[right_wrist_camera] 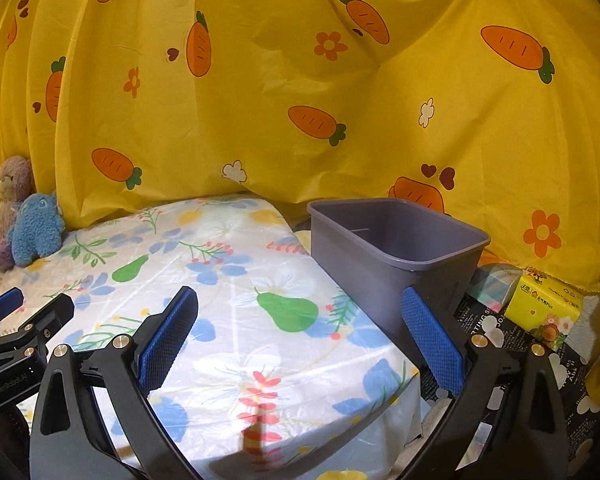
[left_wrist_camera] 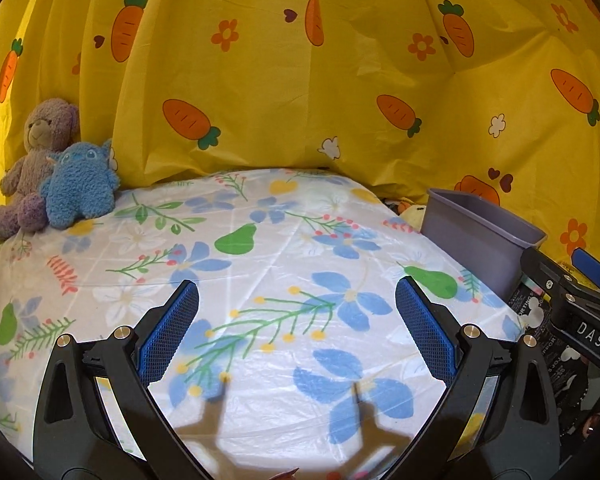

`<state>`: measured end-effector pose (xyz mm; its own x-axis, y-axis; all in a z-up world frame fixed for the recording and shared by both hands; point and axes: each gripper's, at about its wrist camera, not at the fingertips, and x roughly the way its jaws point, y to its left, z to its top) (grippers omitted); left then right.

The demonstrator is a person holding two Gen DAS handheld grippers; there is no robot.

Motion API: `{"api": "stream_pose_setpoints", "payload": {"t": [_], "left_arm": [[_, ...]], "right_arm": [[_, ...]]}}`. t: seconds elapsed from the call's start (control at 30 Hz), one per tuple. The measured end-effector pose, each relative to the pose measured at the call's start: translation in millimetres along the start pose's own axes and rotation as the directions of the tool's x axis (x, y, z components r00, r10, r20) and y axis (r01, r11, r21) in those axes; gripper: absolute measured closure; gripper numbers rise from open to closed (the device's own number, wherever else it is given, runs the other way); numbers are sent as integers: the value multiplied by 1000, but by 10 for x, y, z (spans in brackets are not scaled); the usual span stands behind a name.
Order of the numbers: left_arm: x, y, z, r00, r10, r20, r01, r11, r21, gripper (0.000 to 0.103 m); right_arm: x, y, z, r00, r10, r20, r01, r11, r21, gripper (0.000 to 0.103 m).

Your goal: Collect trash

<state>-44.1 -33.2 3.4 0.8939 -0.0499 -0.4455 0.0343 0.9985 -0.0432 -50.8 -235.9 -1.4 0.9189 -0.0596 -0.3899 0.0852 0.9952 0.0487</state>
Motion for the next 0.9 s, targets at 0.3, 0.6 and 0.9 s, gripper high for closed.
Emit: {"api": "stream_pose_setpoints", "payload": {"t": [0.3,0.6,0.9], "left_arm": [[-167,151,-84,999,41,11,-41,998,-38,6],[-269,182,-99,998,58,30,-57,997,-50,6],[-281,194,-98,998,55,31,-54,997,-52,6]], "right_arm": [[-96,179,-107,998,57,5,-57,998,-23,6],[-112,230,-129,997,77,7,-76,997,-27,6],[-140,250,-131,997,81,13,-81,996,-29,6]]}}
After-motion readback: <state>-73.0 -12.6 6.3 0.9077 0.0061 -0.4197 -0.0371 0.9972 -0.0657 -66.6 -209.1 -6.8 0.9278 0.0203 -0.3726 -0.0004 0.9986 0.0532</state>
